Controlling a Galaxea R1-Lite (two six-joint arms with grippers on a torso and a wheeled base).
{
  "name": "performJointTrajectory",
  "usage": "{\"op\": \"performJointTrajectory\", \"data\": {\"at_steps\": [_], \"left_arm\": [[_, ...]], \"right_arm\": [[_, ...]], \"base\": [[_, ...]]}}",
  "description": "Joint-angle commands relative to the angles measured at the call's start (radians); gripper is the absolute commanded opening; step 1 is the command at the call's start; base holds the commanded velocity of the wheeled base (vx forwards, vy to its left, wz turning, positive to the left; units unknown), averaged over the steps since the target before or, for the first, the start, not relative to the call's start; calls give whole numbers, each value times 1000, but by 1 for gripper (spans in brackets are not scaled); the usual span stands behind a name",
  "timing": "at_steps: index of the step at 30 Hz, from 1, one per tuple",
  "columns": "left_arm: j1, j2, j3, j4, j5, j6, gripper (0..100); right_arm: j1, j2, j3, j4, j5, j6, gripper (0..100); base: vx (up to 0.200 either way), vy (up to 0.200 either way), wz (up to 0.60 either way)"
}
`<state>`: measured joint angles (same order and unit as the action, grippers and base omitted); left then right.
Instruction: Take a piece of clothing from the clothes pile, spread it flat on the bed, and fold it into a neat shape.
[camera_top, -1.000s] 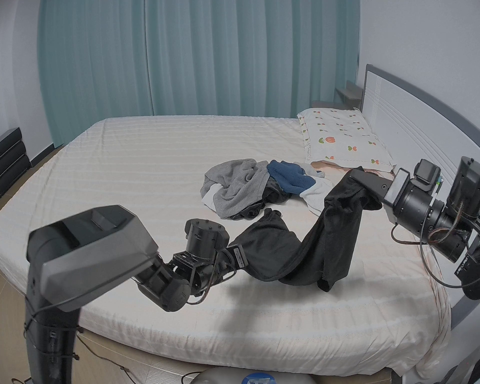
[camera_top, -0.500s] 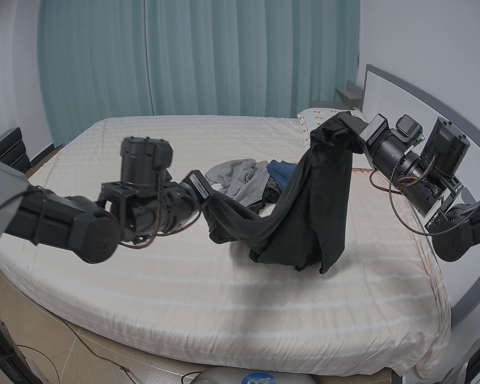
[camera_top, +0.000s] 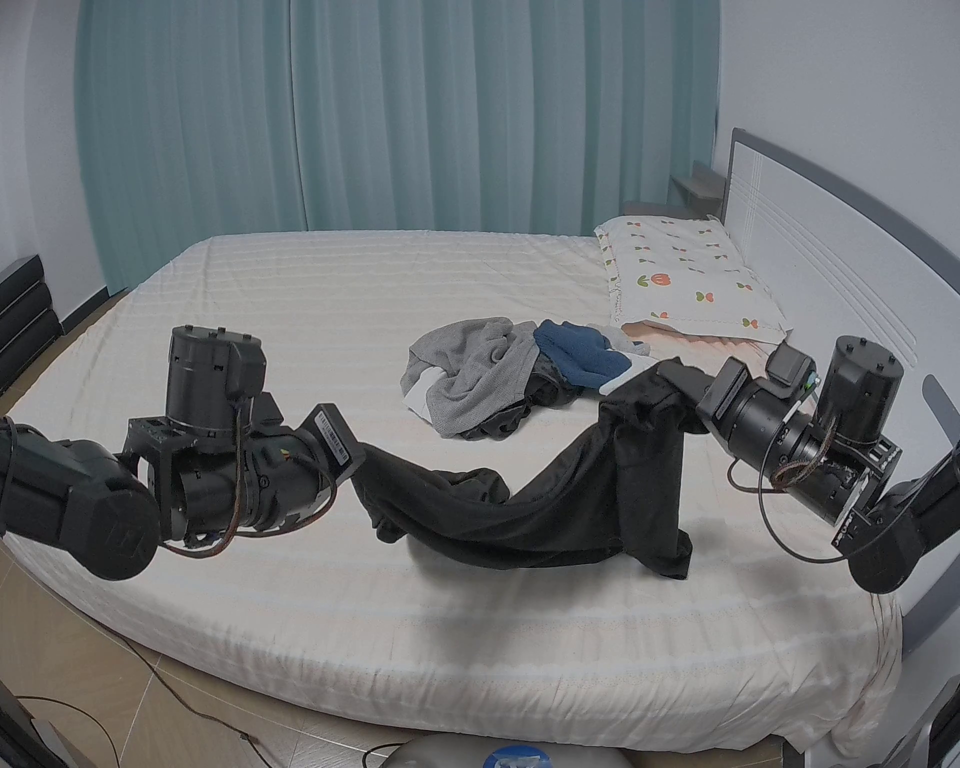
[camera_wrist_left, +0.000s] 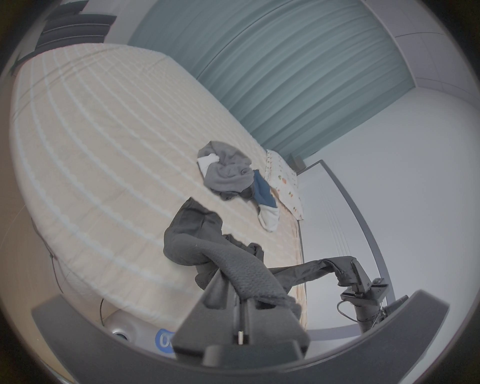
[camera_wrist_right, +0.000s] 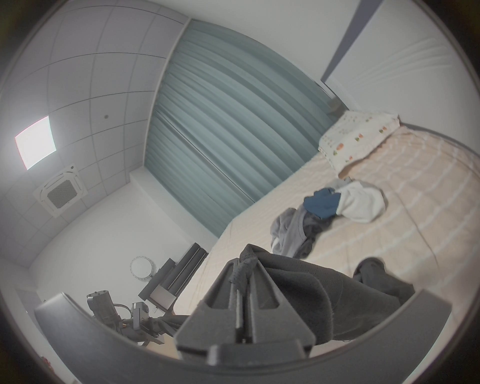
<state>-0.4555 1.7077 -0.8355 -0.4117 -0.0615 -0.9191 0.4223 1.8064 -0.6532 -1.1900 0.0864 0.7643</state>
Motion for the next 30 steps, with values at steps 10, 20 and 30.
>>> {"op": "performJointTrajectory", "data": {"at_steps": [10, 20, 30], "left_arm": [[-2, -22, 144, -79, -70, -52, 0], [0, -23, 239, -200, -75, -78, 0], [0, -23, 233, -202, -74, -95, 0]], "right_arm": [[-10, 111, 53, -7, -23, 79, 0], [-27, 103, 75, -5, -31, 104, 0], [-24, 103, 84, -5, -31, 104, 0]], "base": [[0, 0, 0], [-120, 0, 0], [0, 0, 0]]}}
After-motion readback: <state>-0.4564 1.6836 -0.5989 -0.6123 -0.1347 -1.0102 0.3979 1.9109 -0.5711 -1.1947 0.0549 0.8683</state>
